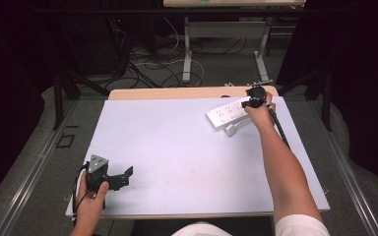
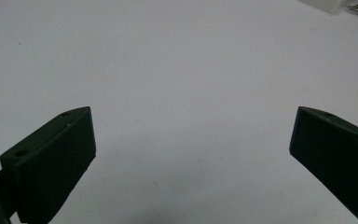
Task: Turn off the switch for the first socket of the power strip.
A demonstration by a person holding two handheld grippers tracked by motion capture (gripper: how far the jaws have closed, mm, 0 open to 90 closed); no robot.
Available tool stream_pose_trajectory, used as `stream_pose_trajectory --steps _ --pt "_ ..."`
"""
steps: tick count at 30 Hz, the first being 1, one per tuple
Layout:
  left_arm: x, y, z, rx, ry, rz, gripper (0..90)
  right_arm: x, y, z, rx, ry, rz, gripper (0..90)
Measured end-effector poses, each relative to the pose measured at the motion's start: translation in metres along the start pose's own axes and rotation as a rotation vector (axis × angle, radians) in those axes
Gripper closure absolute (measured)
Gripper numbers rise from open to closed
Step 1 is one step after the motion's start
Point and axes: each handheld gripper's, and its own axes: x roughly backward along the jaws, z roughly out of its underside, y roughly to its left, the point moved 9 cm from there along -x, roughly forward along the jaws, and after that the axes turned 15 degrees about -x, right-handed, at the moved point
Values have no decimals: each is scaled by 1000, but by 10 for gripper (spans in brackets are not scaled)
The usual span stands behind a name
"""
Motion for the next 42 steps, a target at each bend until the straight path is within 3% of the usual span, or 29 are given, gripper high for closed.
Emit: stream_pose_trajectory --steps 8,18,42 --pt "0 0 0 6 -2 0 1 -8 0 4 21 15 16 900" --pt "1 0 1 -1 5 3 1 -18 -1 14 49 52 44 900" --pt "2 0 1 -5 7 3 1 -29 0 19 63 60 58 900"
